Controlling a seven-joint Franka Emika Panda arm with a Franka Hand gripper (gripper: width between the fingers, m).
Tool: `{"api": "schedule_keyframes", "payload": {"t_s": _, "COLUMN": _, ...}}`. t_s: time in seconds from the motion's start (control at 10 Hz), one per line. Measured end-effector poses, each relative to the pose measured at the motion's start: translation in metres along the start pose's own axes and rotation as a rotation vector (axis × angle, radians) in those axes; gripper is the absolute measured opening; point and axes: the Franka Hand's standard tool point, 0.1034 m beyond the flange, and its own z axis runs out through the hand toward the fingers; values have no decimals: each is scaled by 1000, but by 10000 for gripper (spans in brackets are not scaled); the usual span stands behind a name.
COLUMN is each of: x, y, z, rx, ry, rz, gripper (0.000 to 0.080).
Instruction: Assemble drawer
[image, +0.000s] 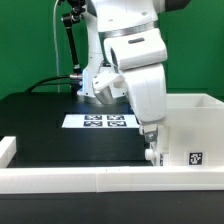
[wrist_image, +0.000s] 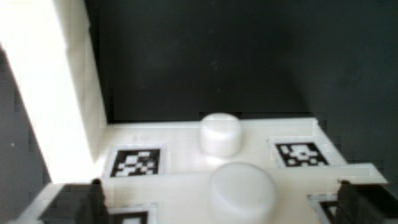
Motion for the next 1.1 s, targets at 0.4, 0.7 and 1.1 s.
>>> {"api": "schedule_keyframes", "payload": {"t_s": 0.4, "x": 7, "y": 1, "z": -1, "rx": -3, "ry": 0, "rz": 19, "gripper": 648}}
{"api": "schedule_keyframes", "payload": {"t_s": 0.7, "x": -22, "y": 1, "z": -8, "rx": -9, "ry": -5, "rz": 17, "gripper": 648}}
{"api": "schedule_keyframes", "payload": {"t_s": 1.1, "x": -57, "y": -9, "z": -48, "rx": -87, "ry": -40, "rz": 78, "gripper": 648}}
